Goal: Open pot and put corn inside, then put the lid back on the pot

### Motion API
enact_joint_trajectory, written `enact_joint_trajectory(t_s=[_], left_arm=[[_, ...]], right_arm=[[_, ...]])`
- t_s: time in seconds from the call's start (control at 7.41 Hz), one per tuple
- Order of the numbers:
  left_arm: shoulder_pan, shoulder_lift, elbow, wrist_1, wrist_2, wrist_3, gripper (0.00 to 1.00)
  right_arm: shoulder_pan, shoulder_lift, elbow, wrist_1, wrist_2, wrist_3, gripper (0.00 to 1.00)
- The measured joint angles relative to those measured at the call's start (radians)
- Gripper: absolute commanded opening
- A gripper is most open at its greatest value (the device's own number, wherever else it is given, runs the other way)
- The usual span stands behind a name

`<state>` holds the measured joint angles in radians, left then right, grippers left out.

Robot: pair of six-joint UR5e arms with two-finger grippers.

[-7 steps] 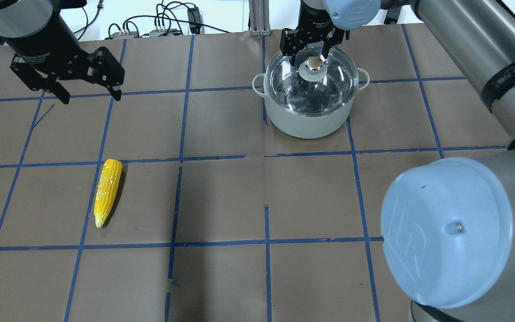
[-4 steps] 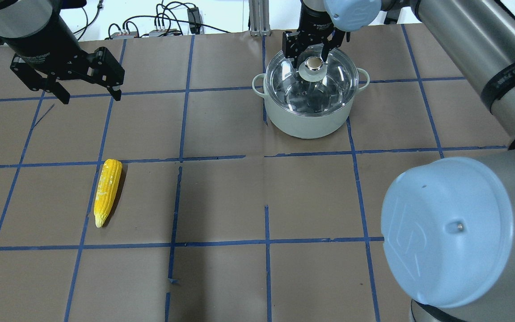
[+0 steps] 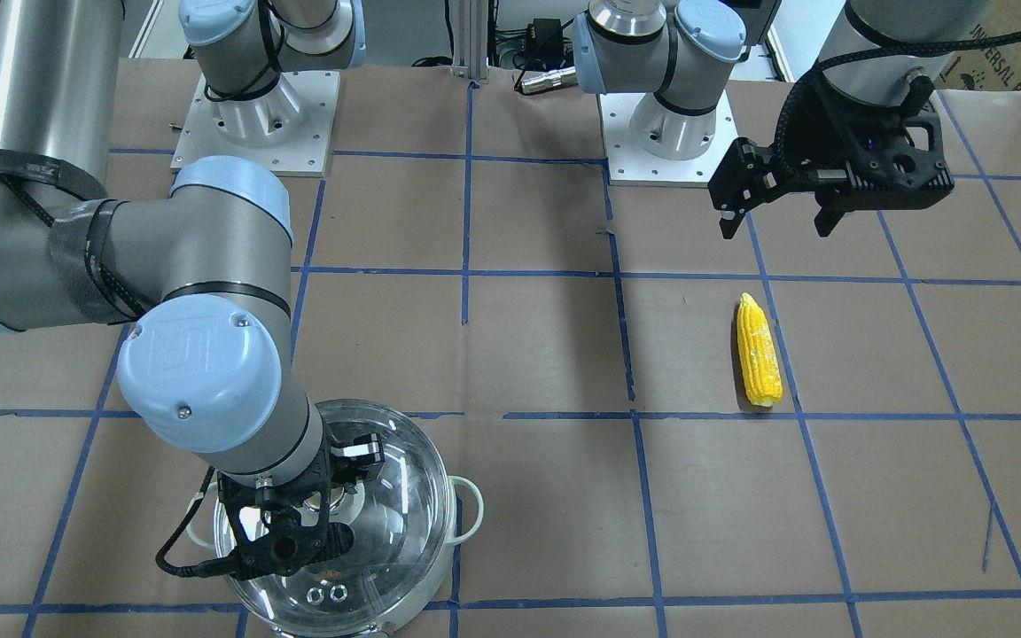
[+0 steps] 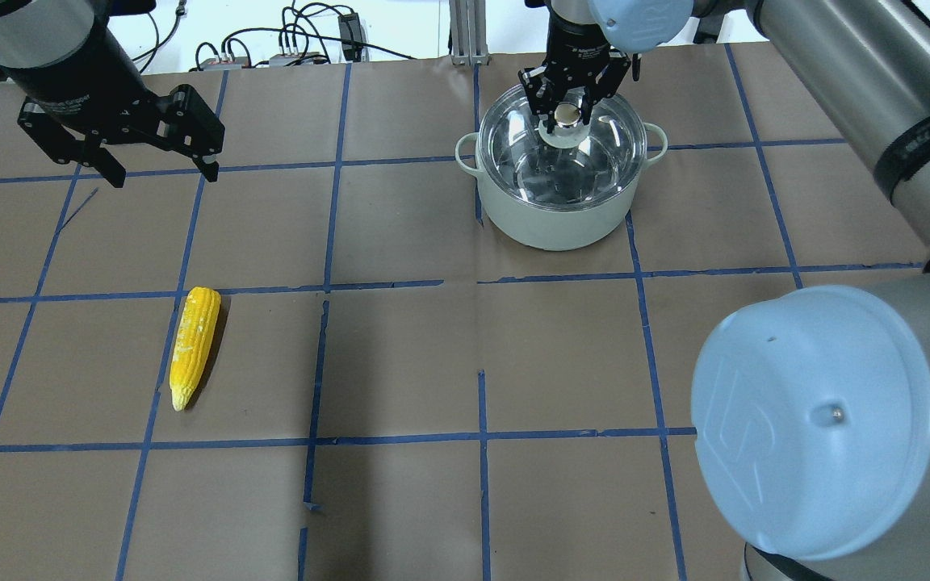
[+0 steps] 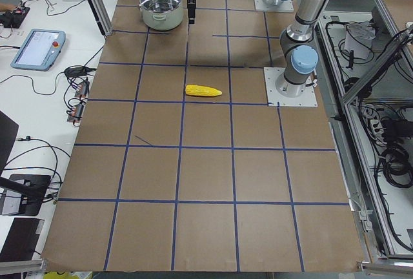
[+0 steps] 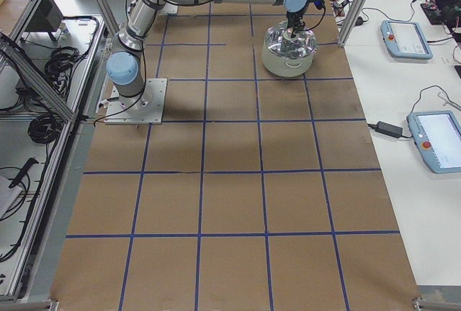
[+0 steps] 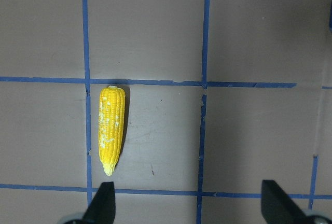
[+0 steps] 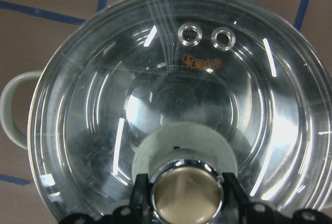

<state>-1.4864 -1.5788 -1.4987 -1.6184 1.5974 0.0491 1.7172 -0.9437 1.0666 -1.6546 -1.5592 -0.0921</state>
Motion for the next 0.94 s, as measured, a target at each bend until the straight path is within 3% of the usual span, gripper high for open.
enact_joint_trajectory(t_s=[0.4, 0.94], left_arm=[[0.0, -0.001, 0.002, 0.0, 0.001, 0.0, 1.0], [0.005, 0.013, -0.017, -0.012, 0.006, 0.017, 1.0]], right_arm=[[0.001, -0.009, -0.027, 0.053, -0.032, 0.001, 0.36], [-0.017, -0.076, -0.193, 0.335, -0.034, -0.016, 0.33]])
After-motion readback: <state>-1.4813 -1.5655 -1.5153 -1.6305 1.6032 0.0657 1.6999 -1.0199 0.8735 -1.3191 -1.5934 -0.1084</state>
